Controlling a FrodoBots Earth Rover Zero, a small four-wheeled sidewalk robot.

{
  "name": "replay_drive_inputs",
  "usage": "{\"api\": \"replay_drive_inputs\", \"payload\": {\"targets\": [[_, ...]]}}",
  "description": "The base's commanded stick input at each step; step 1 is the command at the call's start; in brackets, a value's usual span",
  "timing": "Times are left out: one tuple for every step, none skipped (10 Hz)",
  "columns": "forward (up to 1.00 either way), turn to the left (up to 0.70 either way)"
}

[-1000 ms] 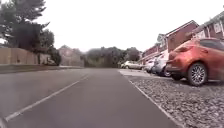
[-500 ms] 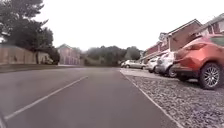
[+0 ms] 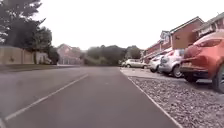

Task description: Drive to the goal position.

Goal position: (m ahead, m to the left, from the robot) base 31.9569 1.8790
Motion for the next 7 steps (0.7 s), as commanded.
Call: {"api": "replay_drive_inputs", "payload": {"targets": [[1.0,0.0],[1.0,0.0],[1.0,0.0],[1.0,0.0],[1.0,0.0],[1.0,0.0],[1.0,0.0]]}}
